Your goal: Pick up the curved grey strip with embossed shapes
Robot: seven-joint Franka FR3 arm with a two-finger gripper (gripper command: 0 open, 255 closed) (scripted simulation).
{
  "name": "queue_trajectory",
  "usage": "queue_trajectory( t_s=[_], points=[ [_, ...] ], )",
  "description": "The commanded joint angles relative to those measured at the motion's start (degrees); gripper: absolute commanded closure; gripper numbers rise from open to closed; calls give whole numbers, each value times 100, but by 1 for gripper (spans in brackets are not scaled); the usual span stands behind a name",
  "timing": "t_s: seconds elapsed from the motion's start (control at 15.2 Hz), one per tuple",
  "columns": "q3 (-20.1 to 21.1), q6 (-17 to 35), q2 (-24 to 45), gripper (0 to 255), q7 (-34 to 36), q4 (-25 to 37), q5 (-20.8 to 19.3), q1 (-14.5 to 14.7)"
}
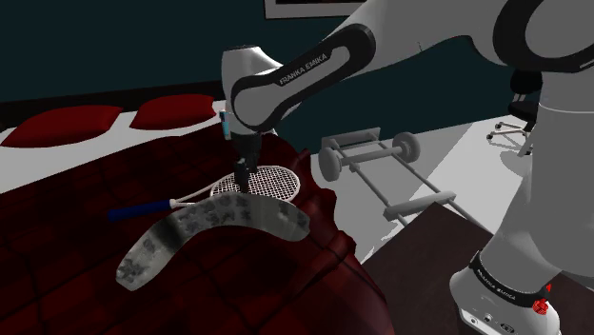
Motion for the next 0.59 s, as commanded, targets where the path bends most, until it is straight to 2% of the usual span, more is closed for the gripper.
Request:
queue_trajectory(
  t_s=[0.0,0.07,0.53],
  points=[
    [64,12,361,0,-22,336,-86,131],
    [85,2,501,0,-33,480,-120,185],
    [51,435,761,0,-27,301,-175,210]
  ],
)
